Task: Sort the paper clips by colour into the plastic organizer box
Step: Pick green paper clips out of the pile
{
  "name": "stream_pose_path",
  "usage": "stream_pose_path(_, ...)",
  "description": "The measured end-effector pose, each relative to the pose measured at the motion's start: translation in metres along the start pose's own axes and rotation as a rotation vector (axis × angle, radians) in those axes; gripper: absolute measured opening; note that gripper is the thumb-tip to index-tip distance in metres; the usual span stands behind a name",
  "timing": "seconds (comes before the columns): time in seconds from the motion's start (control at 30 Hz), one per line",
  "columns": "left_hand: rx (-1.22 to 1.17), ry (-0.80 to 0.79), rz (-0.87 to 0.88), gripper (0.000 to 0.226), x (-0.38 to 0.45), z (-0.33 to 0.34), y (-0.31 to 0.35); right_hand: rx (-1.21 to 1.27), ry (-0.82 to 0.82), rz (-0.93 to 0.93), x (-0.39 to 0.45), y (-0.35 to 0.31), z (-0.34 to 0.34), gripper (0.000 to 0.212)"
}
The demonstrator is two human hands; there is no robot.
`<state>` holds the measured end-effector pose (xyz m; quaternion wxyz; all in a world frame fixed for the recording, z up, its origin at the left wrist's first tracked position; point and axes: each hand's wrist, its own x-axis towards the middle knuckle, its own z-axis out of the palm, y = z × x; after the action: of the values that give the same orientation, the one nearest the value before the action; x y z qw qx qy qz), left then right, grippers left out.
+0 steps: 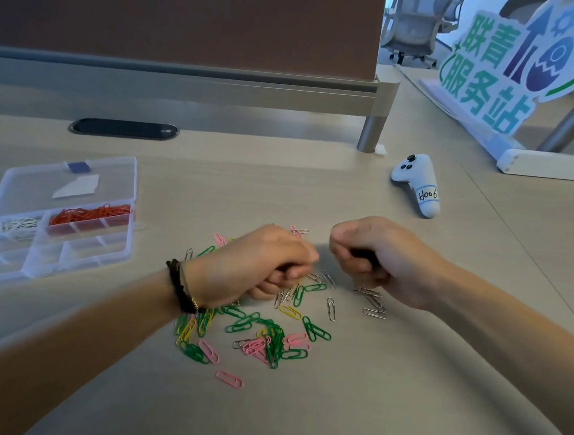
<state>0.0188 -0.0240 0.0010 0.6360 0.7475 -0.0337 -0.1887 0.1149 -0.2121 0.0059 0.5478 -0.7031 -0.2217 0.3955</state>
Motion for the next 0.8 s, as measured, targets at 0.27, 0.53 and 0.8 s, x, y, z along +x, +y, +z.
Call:
stream_pose_path(0.27, 1.224, 0.163, 0.361, 0.013, -0.015, -0.009, -0.010, -1.407, 0.061, -0.346, 0.000, -0.005, 0.021, 0.012)
stream_pose_path(0.53, 1.697, 0.031, 0.528, 0.034, -0.001, -0.002, -0.014, -1.804, -0.027, -0.565, 0.000, -0.005, 0.021, 0.022)
stream_pose_path(0.8, 1.170, 0.081, 0.358, 0.007, -0.005, -0.007, -0.017, -1.860, -0.011, -0.488, -0.002, 0.005, 0.011, 0.022)
